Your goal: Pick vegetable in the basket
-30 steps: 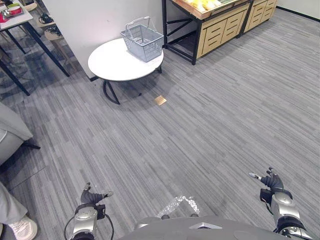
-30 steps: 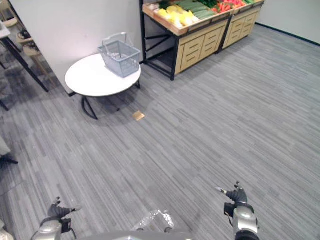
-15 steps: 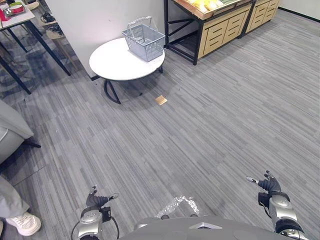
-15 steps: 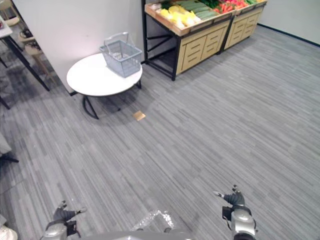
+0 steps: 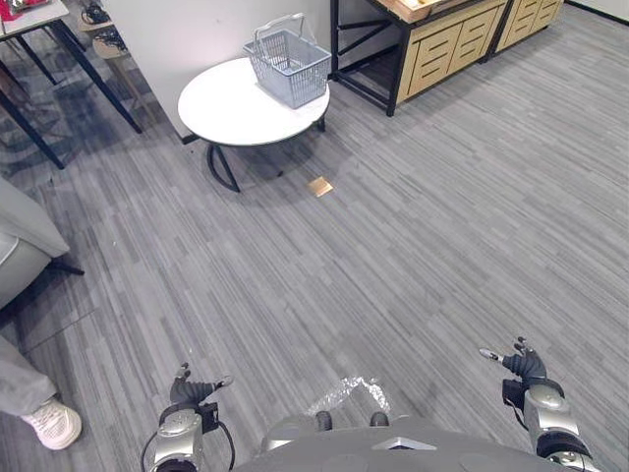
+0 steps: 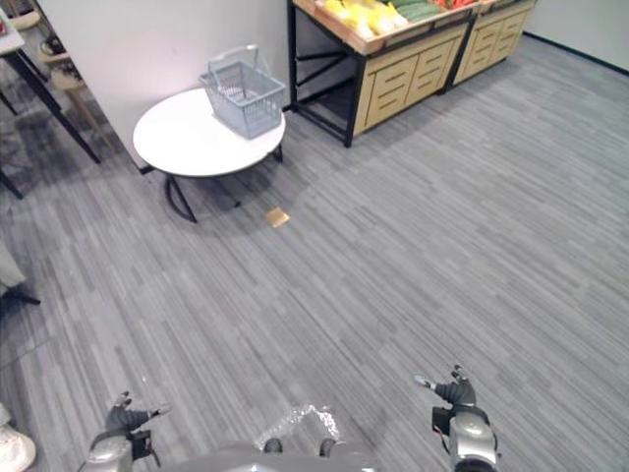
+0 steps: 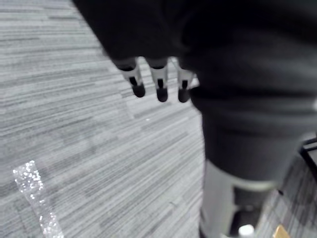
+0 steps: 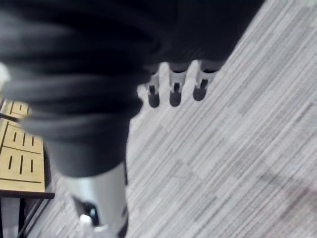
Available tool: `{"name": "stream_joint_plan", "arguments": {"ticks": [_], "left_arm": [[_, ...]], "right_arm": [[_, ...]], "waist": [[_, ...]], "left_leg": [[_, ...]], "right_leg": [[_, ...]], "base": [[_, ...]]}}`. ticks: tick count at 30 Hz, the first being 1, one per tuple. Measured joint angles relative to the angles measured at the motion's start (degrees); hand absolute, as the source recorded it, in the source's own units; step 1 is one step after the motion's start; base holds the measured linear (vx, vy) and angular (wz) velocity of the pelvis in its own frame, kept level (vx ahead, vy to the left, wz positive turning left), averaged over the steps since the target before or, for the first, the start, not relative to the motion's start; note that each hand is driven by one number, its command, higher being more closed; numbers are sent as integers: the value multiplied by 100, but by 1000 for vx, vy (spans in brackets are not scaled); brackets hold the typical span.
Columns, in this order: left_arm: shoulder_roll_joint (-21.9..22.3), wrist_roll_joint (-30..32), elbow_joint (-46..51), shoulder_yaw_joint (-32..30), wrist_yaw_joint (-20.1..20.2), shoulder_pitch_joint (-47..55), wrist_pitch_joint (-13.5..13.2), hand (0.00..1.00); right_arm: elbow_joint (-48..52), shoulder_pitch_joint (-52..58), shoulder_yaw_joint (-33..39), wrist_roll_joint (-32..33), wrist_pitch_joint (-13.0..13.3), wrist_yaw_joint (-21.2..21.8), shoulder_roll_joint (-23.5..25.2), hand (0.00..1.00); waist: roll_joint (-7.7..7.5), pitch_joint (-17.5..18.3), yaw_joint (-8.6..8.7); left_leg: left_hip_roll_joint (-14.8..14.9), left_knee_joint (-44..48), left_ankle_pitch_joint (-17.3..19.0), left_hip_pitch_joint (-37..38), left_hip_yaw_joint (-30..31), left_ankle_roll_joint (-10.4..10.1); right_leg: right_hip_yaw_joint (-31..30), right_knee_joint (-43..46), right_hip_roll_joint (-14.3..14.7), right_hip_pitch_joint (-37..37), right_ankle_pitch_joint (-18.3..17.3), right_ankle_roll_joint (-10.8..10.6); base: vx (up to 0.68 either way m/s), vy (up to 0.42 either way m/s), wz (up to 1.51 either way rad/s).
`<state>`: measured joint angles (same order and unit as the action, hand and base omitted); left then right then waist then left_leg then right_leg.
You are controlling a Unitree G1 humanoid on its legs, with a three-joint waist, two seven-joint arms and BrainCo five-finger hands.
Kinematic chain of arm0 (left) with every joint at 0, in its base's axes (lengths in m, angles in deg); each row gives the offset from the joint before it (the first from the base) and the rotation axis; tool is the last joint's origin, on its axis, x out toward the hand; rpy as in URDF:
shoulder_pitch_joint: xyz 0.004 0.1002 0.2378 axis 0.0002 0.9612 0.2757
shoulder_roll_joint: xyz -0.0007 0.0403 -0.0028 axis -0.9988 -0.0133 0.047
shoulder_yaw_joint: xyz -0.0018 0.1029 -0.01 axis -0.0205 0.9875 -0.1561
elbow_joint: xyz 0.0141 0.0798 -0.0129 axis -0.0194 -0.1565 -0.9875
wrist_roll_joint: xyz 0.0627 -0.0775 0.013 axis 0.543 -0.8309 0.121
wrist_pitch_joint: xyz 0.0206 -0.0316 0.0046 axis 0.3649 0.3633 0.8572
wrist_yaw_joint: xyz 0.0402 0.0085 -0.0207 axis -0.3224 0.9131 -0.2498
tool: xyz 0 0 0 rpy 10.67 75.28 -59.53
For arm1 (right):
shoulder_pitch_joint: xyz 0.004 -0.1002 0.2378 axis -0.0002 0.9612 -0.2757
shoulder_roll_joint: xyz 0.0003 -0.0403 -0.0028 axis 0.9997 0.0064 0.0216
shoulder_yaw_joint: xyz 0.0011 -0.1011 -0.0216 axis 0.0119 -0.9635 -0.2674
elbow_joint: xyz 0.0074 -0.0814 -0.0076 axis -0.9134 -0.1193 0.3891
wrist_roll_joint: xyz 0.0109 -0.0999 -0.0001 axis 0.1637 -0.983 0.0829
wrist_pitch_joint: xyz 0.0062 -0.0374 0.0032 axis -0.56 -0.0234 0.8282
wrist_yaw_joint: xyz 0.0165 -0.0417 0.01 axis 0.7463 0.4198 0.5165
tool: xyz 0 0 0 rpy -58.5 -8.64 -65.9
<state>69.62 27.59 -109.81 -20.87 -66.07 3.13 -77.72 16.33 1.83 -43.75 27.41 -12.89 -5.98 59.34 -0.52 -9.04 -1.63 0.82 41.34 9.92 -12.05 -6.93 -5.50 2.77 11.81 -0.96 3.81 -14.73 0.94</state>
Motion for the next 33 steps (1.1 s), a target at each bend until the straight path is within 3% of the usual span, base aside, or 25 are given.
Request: {"name": "stream_joint_plan", "arguments": {"ticks": [2,4,6,7,8,9,10,11,13,14,15,16,17,19,20,21,22,24,26,28,29,30,31,32,33], "left_arm": [[1,-39,57,-63,-4,6,5,0],[-5,-88,82,-81,-6,-34,-2,0],[-13,-169,71,-86,-5,-25,-4,0],[-13,-191,67,-86,-5,-20,-4,0],[-15,-202,64,-85,-8,-18,-4,0],[-63,-202,25,-86,-10,-12,-4,0],[-94,-202,12,-91,-11,39,-4,0],[-109,-201,-30,-151,-11,50,-21,0],[-105,-170,-59,-153,9,-36,-34,0],[-123,-131,-55,-156,13,-19,-42,0],[-125,-127,-55,-156,23,31,-41,0],[-126,-120,-51,-155,30,69,-40,0],[-151,-117,-10,-117,41,169,-36,0],[-194,-118,87,14,45,245,-25,0],[-204,-119,89,131,46,218,-27,0],[-210,-121,91,187,46,198,-28,0],[-257,-126,81,290,64,136,-29,0],[-298,-128,82,303,112,50,-30,0],[-326,-133,77,303,136,-188,-47,0],[-359,-126,35,299,136,-400,-90,0],[-380,-124,-24,298,136,-423,-98,0],[-335,-121,-137,260,141,-402,-101,0],[-261,-121,-202,242,150,-411,-99,0],[-137,-65,-286,230,173,-387,-101,0],[-63,18,-297,160,174,-336,-113,0]], "right_arm": [[-2,4,-57,8,-42,-11,-79,0],[-138,-96,-44,31,-47,-17,-173,0],[-223,-137,-2,69,-46,-39,-291,0],[-261,-136,33,69,-46,-42,-332,0],[-331,-137,71,88,-46,-78,-432,0],[-368,-135,63,119,-46,-129,-459,0],[-396,-159,44,126,-45,-131,-439,0],[-454,-201,33,146,-38,-127,-391,0],[-444,-238,45,215,-25,-114,-363,0],[-445,-212,60,215,-24,-114,-340,0],[-445,-210,63,215,-11,-118,-308,0],[-444,-247,50,213,-1,-118,-278,0],[-441,-248,-13,213,15,-120,-181,0],[-434,-251,-233,212,21,-111,-89,0],[-376,-244,-247,212,21,-112,-68,0],[-325,-242,-246,211,20,-112,-67,0],[-159,-220,-236,212,22,-120,-69,0],[-80,-188,-209,211,28,-121,-72,0],[26,-191,-189,214,28,-152,-74,0],[90,-226,-158,213,26,-166,-73,0],[116,-232,-139,213,25,-172,-73,0],[145,-231,-85,211,20,-176,-106,0],[208,-196,-25,211,16,-178,-133,0],[487,-224,59,208,12,-177,-136,0],[875,-249,45,159,15,-172,-125,0]], "waist": [[55,-92,-97],[64,-97,-130],[120,-109,-207],[170,-107,-220],[306,-110,-249],[323,-111,-263],[306,-72,-280],[152,-48,-308],[0,-24,-254],[-133,-21,-258],[-214,-54,-261],[-233,-58,-254],[-263,-39,-234],[-265,-38,-207],[-209,-48,-154],[-179,-59,-98],[-107,-92,97],[-69,-112,185],[36,-158,250],[11,-238,246],[-76,-287,249],[-39,-309,270],[52,-322,294],[265,-269,236],[372,-231,212]], "left_leg": [[338,657,152,-404,-270,89],[448,-66,196,-632,-462,139],[474,-2077,-305,-701,-579,102],[504,-2581,-526,-700,-596,70],[648,-3354,-844,-709,-670,7],[736,-3189,-1321,-801,-857,115],[687,-2978,-1404,-827,-936,213],[553,-2606,-1148,-938,-1034,523],[342,-2352,-840,-973,-1064,779],[219,-2236,-653,-798,-1137,933],[146,-2207,-402,-481,-1155,972],[112,-2247,-297,-295,-1130,975],[67,-2422,-140,103,-1063,984],[-22,-2779,4,686,-903,986],[-58,-3012,85,1034,-715,1016],[-63,-3125,113,1197,-601,1026],[-24,-3339,136,1638,-306,965],[39,-3399,206,1824,-87,910],[239,-3482,314,1982,292,756],[373,-3640,435,2237,530,553],[385,-3697,518,2448,639,427],[497,-3770,719,2778,786,309],[606,-3716,761,2873,834,242],[808,-3449,692,2799,865,256],[928,-2943,526,2587,958,198]], "right_leg": [[-92,76,-16,149,-147,27],[-200,33,-121,171,-204,-45],[-353,-158,-299,227,-288,-184],[-371,-256,-319,291,-308,-220],[-409,-432,-320,450,-372,-330],[-494,-544,-403,591,-510,-438],[-521,-553,-531,650,-597,-404],[-673,-421,-701,652,-593,-339],[-867,239,-901,384,-371,-469],[-1040,820,-946,276,-236,-687],[-1201,1740,-933,39,128,-1260],[-1273,2254,-896,-113,459,-1538],[-1331,3272,-744,-460,1303,-1627],[-1007,4560,-695,-1114,1281,-1579],[-625,4919,-717,-1486,1009,-1389],[-456,4937,-717,-1651,827,-1289],[-54,4322,-704,-1999,314,-956],[145,3485,-682,-2165,215,-780],[260,1467,-650,-2441,535,-666],[258,-394,-860,-2553,1363,-853],[186,-679,-1009,-2560,1467,-891],[-19,-416,-1054,-2536,1937,-1228],[-73,-106,-940,-2573,2098,-1290],[-152,490,-700,-2748,1874,-1091],[-63,859,-610,-2835,1547,-909]], "base": [[151,56,-20],[216,121,-20],[280,205,-31],[360,276,-27],[427,345,-23],[444,366,-25],[479,350,-35],[520,291,-19],[550,273,6],[551,258,9],[539,237,7],[521,205,13],[507,181,15],[595,147,27],[483,57,51],[593,-7,108],[502,-56,107],[471,-120,93],[574,-265,108],[596,-366,103],[592,-436,88],[505,-382,73],[612,-449,53],[584,-434,21],[555,-424,11]]}}
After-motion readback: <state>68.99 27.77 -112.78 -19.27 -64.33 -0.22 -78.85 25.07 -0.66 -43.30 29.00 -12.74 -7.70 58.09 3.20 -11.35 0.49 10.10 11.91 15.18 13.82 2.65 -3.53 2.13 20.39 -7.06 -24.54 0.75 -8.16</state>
